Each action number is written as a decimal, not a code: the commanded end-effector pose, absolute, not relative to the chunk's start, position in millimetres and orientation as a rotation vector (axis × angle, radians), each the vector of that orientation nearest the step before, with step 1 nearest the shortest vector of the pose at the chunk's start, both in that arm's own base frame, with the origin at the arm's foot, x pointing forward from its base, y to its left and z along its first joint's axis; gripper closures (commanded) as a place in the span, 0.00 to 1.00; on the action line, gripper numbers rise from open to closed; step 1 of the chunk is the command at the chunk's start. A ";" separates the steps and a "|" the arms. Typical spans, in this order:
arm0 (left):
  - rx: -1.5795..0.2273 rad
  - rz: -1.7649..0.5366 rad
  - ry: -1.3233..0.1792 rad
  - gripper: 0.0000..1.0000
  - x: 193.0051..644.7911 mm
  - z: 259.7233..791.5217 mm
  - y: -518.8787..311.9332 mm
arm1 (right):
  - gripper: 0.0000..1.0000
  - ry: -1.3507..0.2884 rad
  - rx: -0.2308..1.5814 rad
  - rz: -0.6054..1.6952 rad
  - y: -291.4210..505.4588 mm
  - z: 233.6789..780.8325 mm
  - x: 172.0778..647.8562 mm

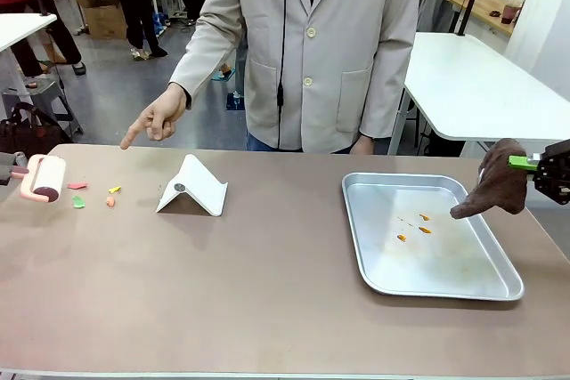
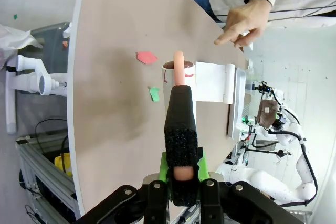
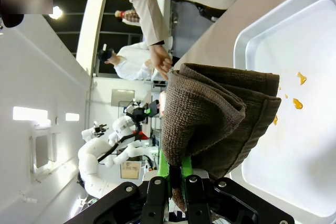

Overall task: Clean the surface of the table.
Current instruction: If a person points to the right, clean the right side of the table with your right hand, and if they point to the left, clean the left side with your left hand.

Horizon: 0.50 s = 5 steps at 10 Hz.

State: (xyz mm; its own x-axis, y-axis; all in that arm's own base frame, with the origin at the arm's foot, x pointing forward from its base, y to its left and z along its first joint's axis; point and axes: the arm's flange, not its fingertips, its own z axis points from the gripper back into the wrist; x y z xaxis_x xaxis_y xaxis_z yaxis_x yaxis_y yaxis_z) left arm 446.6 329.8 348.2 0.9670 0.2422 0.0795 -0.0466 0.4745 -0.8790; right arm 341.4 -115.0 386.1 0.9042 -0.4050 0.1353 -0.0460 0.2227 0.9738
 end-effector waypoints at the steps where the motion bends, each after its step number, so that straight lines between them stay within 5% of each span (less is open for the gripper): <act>1: -1.029 0.236 -0.167 0.78 453.5 349.1 332.6 | 1.00 -0.396 1.348 -0.252 -115.0 387.5 339.8; 5: -0.964 0.276 -0.149 0.78 466.5 336.1 341.4 | 1.00 -0.396 1.348 -0.252 -115.0 387.5 339.8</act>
State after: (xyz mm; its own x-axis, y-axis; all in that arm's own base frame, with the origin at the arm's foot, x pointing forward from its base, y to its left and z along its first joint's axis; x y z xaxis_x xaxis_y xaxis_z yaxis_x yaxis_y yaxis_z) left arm 462.9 342.5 334.8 0.9547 0.2973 0.0142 -0.1496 0.5208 -0.8405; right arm 341.4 -115.0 386.1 0.9042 -0.4050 0.1352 -0.0459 0.2227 0.9738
